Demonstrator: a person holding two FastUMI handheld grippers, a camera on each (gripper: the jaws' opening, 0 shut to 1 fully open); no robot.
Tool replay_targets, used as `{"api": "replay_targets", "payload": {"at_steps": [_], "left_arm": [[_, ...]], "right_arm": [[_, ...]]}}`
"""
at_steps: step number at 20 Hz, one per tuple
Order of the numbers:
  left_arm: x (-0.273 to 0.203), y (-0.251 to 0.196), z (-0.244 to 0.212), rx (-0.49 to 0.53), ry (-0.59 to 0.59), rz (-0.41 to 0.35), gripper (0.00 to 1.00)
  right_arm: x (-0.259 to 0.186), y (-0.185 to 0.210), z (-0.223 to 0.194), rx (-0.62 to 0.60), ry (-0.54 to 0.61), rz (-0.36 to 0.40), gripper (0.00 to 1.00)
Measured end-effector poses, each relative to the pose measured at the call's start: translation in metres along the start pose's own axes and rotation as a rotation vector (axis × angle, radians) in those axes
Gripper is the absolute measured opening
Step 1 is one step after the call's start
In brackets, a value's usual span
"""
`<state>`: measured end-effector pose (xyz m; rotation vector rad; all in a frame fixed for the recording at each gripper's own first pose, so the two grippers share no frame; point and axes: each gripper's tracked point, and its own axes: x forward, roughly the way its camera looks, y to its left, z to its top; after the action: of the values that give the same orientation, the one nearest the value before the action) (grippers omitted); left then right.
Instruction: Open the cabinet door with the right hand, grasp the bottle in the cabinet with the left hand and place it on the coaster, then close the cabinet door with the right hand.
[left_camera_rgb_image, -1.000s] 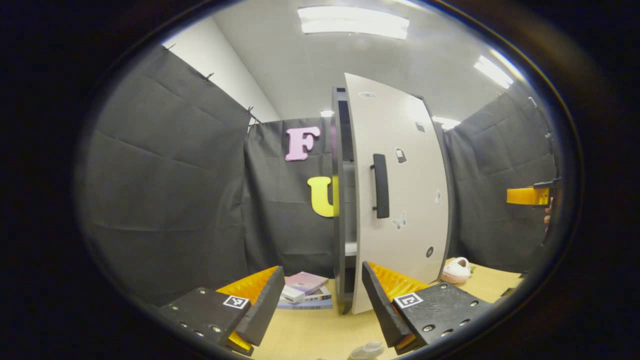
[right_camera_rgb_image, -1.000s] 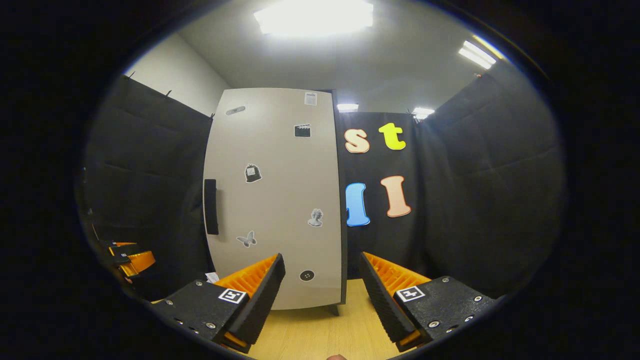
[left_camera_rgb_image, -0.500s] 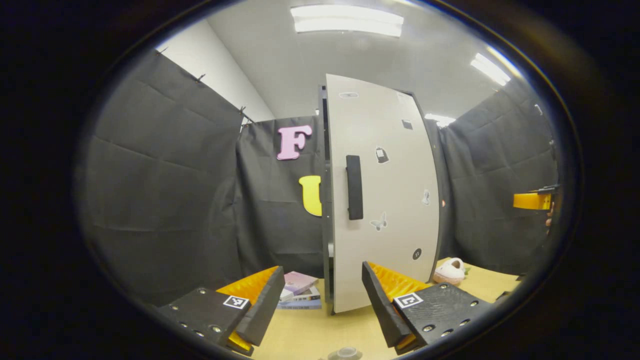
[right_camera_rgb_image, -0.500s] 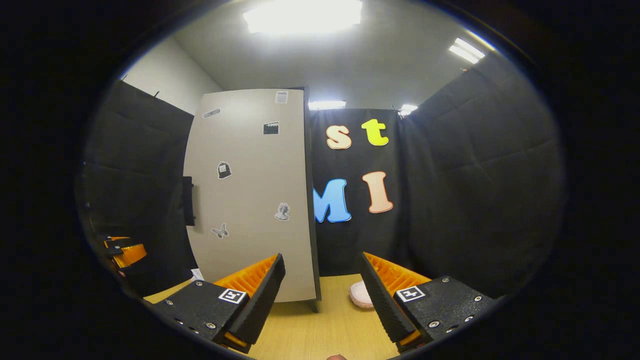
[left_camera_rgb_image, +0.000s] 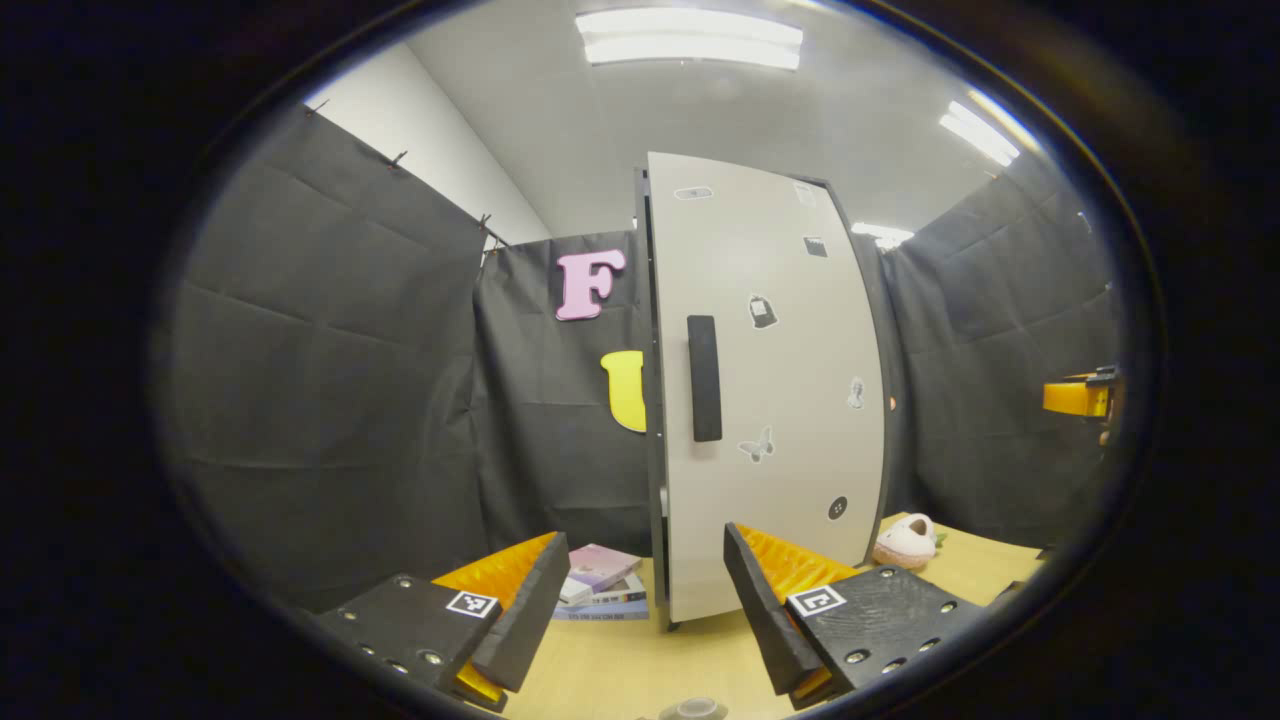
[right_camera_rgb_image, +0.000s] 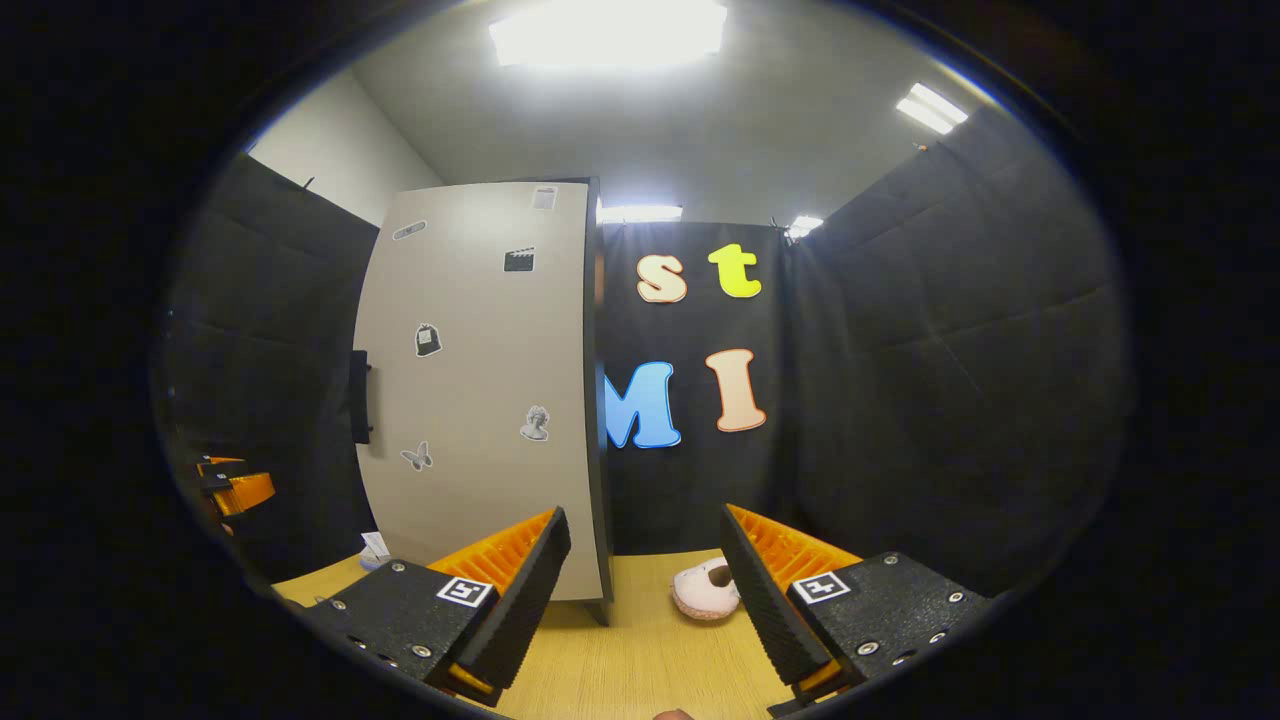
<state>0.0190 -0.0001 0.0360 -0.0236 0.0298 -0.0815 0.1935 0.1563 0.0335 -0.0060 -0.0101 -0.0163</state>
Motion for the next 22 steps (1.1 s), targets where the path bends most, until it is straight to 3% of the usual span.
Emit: {"api": "replay_targets", "payload": {"at_steps": [22], "left_arm": [[-0.008, 0.045, 0.003, 0.005, -0.007, 0.064, 0.89]], "right_arm": [[0.004, 0.028, 0.01, -0.041, -0.03, 0.03, 0.93]]}}
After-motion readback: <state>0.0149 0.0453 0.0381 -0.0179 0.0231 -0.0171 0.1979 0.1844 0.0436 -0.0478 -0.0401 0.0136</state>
